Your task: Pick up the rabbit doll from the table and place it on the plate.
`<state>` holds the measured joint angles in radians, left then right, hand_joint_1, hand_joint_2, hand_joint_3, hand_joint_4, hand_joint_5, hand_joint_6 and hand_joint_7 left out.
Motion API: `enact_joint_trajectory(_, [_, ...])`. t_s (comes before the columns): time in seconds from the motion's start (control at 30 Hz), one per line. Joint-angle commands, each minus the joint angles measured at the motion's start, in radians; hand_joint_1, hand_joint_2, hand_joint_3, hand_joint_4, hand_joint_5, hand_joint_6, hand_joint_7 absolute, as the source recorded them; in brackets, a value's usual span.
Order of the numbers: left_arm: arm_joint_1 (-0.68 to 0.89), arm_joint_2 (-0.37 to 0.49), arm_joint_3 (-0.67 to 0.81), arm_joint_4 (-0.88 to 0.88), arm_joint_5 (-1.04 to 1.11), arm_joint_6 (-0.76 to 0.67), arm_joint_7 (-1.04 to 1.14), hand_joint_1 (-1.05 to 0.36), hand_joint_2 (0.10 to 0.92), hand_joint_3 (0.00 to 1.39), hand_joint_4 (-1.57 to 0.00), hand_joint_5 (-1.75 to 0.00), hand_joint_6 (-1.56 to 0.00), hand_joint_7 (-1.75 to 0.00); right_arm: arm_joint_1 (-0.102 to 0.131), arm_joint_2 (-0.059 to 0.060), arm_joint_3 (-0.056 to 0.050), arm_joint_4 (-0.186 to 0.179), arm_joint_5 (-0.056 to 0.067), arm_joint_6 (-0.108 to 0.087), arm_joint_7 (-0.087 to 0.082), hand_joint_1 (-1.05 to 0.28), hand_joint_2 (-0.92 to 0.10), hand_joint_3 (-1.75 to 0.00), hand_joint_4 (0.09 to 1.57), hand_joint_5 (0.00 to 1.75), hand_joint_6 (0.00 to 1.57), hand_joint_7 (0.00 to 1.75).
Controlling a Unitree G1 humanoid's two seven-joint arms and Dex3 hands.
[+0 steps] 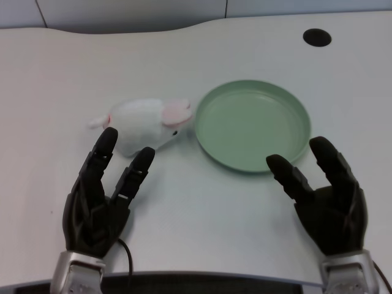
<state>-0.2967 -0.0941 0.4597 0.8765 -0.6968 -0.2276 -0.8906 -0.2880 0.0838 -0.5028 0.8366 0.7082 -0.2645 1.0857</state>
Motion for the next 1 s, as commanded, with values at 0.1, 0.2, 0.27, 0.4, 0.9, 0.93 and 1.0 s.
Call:
enact_joint_trajectory(0.1, [0.033, -0.075, 0.003, 0.015, -0.013, -0.004, -0.014, -0.53, 0.921, 0.31, -0.63, -0.09, -0.53, 0.00, 0.022, 0.009, 0.001, 0.003, 0.008, 0.005, 0.011, -0.84, -0.92, -0.16, 0.95, 0.00, 0.91, 0.00])
enact_joint_trajectory(0.2, [0.032, -0.076, 0.003, 0.014, -0.014, 0.000, -0.015, -0.53, 0.921, 0.31, -0.63, -0.09, -0.53, 0.00, 0.019, 0.008, 0.000, 0.010, 0.009, 0.003, 0.018, -0.84, -0.92, -0.16, 0.95, 0.00, 0.91, 0.00])
enact_joint_trajectory(0.27, [0.032, -0.079, 0.000, 0.012, -0.013, 0.000, -0.015, -0.53, 0.921, 0.31, -0.62, -0.08, -0.53, 0.00, 0.015, 0.004, -0.003, 0.017, 0.011, 0.004, 0.025, -0.84, -0.92, -0.16, 0.95, 0.00, 0.91, 0.00])
enact_joint_trajectory(0.4, [0.030, -0.082, -0.002, 0.015, -0.011, -0.007, -0.018, -0.52, 0.921, 0.34, -0.61, -0.07, -0.51, 0.00, 0.011, -0.002, -0.006, 0.024, 0.011, 0.007, 0.024, -0.83, -0.92, -0.16, 0.95, 0.00, 0.91, 0.00])
enact_joint_trajectory(0.9, [0.015, -0.082, 0.003, 0.030, -0.028, -0.012, -0.012, -0.49, 0.921, 0.34, -0.61, -0.06, -0.52, 0.00, -0.010, -0.012, -0.005, 0.041, 0.003, -0.002, 0.019, -0.84, -0.92, -0.15, 0.95, 0.00, 0.91, 0.00])
enact_joint_trajectory(0.93, [0.015, -0.079, 0.002, 0.027, -0.024, -0.019, -0.005, -0.50, 0.921, 0.32, -0.62, -0.06, -0.52, 0.00, -0.012, -0.010, -0.005, 0.043, 0.002, -0.006, 0.015, -0.84, -0.92, -0.15, 0.95, 0.00, 0.92, 0.00])
enact_joint_trajectory(1.0, [0.016, -0.074, -0.005, 0.017, -0.008, -0.047, 0.011, -0.51, 0.921, 0.24, -0.64, -0.07, -0.53, -0.01, -0.016, -0.009, -0.005, 0.046, 0.001, -0.007, 0.009, -0.85, -0.92, -0.15, 0.96, 0.01, 0.92, 0.00])
